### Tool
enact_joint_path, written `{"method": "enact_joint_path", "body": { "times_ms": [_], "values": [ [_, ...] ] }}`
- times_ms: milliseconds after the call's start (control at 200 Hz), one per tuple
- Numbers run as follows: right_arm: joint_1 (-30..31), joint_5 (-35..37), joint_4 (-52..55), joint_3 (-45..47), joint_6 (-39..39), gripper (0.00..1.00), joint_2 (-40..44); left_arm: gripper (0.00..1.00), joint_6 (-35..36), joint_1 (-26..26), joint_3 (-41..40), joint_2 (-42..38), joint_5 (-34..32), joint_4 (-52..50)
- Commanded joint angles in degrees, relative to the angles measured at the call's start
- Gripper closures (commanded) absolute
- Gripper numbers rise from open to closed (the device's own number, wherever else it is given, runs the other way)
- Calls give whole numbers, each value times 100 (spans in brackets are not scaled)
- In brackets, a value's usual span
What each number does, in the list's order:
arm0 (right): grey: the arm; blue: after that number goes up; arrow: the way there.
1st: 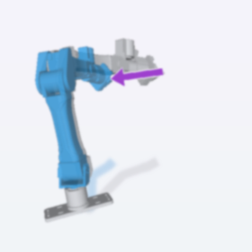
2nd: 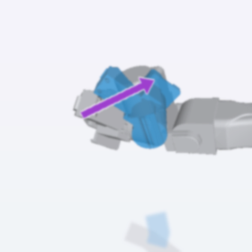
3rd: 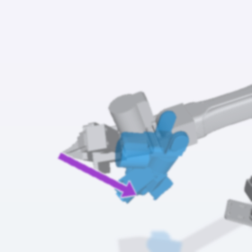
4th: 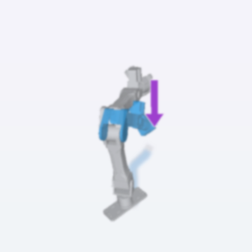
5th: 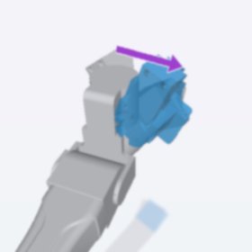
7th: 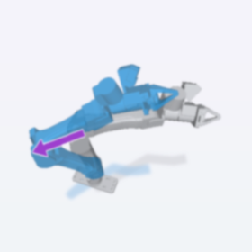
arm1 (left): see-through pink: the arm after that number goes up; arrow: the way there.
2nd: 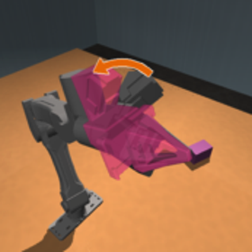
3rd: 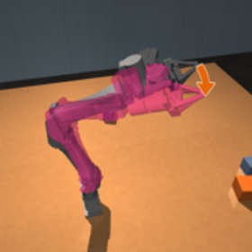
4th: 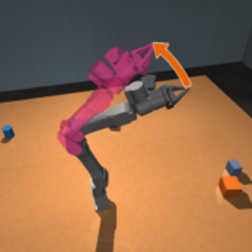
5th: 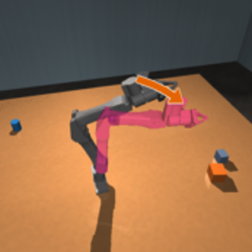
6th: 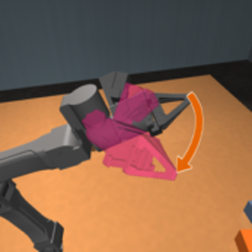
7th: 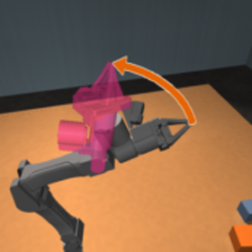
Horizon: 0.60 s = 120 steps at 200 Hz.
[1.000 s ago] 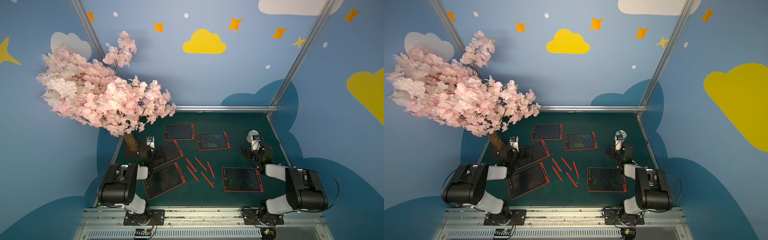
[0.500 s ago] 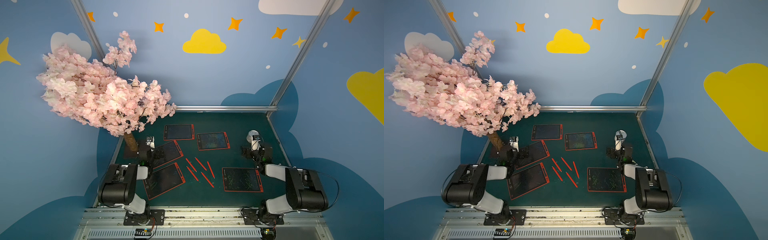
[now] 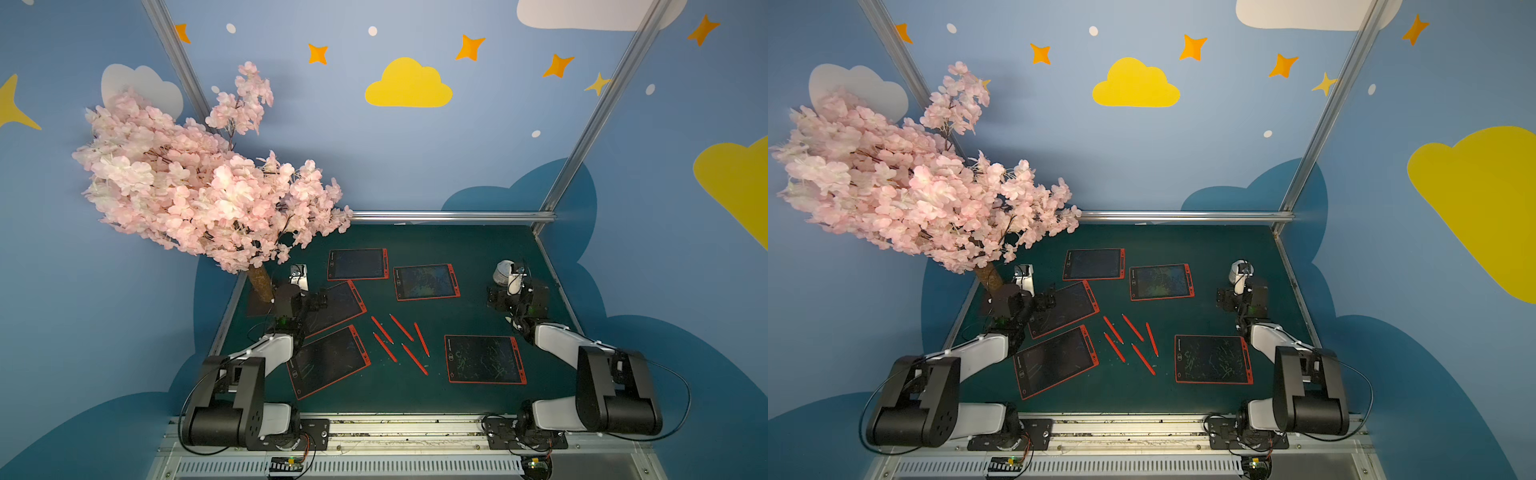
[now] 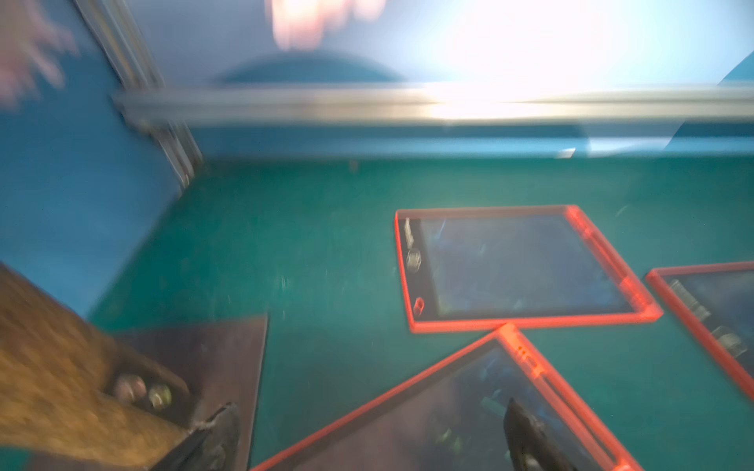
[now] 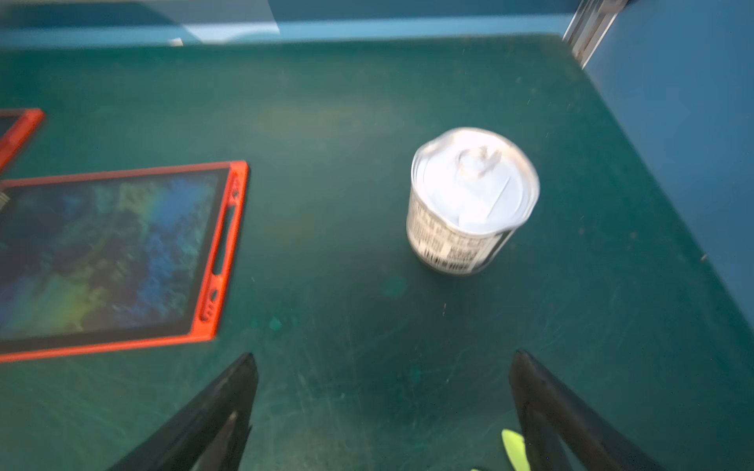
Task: Place the stylus back onto the writing tablet
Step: Pick up the stylus from the center of the board.
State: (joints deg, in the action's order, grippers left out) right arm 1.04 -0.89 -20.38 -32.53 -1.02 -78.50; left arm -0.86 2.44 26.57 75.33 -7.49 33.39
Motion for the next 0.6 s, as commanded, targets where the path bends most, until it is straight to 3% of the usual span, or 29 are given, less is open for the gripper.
{"method": "enact_joint_path", "body": {
  "times_ms": [0,265,431,541,596],
  "values": [
    [68,27,902,-276,244,5,392,1,-199,285,322,-460,-280,-984],
    [533,-172,2724,-1038,757,5,1788,1,-429,1558,1452,-1071,-44,-2849],
    [556,-77,3082,-1230,1505,5,2646,1,-607,2011,2392,-925,819,-3730],
    [533,750,3760,-1352,2379,5,3116,1,-610,2124,3039,-695,1630,-4454],
    [488,179,3786,-1349,2019,6,3376,1,-496,2162,3290,-596,2028,-4748]
  ]
}}
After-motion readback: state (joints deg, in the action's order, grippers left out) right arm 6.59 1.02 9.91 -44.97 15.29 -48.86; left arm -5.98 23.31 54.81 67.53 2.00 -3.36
